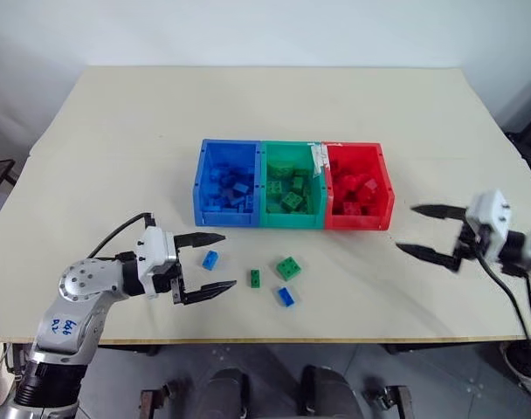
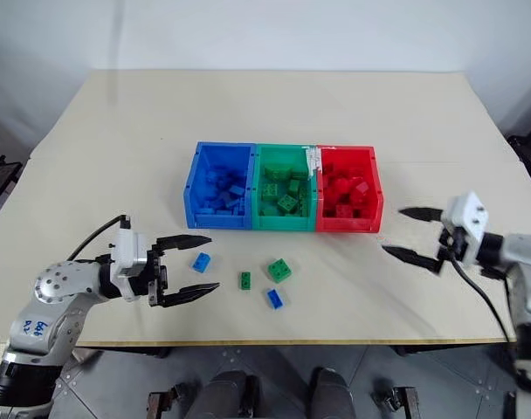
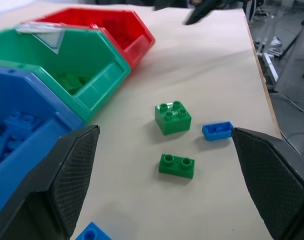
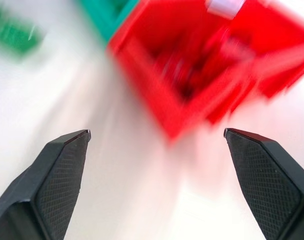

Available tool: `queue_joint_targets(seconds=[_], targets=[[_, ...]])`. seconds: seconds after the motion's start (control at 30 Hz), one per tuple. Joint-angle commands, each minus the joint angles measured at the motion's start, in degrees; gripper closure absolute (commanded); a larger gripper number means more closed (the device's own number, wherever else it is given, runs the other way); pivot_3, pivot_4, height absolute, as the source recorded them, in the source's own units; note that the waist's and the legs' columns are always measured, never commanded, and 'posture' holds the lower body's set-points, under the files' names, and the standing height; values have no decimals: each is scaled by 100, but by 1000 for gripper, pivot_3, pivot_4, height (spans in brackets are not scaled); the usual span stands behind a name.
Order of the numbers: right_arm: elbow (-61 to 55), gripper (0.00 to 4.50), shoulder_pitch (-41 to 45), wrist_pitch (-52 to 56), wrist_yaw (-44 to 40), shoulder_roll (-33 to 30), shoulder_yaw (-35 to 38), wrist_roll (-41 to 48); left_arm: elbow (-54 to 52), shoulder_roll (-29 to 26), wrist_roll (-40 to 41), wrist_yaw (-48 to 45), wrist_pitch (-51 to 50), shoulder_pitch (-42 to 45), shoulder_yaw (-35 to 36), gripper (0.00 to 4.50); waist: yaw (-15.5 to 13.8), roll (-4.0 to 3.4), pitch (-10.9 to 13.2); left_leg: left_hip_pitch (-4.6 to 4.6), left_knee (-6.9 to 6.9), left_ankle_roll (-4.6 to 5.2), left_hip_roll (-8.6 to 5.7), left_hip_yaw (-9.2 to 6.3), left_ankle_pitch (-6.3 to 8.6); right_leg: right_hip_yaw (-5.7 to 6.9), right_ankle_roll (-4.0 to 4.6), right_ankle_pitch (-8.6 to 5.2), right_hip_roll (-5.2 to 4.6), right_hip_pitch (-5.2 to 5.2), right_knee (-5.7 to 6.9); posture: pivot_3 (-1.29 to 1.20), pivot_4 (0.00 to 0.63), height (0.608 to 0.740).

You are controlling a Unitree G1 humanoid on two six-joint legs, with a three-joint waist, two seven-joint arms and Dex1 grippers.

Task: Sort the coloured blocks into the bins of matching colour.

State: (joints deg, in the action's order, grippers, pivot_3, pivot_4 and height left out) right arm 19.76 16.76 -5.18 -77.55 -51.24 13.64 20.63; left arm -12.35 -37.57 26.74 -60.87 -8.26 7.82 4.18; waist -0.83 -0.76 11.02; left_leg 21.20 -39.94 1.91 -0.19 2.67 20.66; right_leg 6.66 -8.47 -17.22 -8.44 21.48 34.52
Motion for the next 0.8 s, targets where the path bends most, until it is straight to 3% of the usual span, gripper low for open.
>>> queue_joint_targets(seconds=[0.03, 0.23, 0.5, 0.8], targets=[[-133, 32, 61, -185, -106, 30, -50, 53, -67, -20, 18, -50, 174, -70, 96, 0, 64, -1, 0, -1, 0, 0, 1, 2, 0, -2, 0, 0, 0, 1, 0, 0, 150, 740], [-583, 32, 529, 140, -414, 539, -875, 112, -189, -146, 23, 42, 412, -641, 603, 0, 143, -1, 0, -10, 0, -5, 11, 2, -2, -5, 1, 0, 2, 2, 9, 0, 150, 740], [-716, 32, 1596, 1085, -446, 1356, -2413, -500, -465, -319, 202, 131, 406, -1924, 1600, 0, 98, -1, 0, -2, -3, -3, 3, -12, 1, -5, 2, -1, -9, 5, 5, 0, 150, 740], [386, 32, 2391, 368, -342, 2095, -3228, -1405, -1285, -130, 372, 368, 123, -2328, 1436, 0, 110, -1, 0, 8, 1, -6, -7, -40, 3, 5, 6, -2, -11, 5, 4, 0, 150, 740]])
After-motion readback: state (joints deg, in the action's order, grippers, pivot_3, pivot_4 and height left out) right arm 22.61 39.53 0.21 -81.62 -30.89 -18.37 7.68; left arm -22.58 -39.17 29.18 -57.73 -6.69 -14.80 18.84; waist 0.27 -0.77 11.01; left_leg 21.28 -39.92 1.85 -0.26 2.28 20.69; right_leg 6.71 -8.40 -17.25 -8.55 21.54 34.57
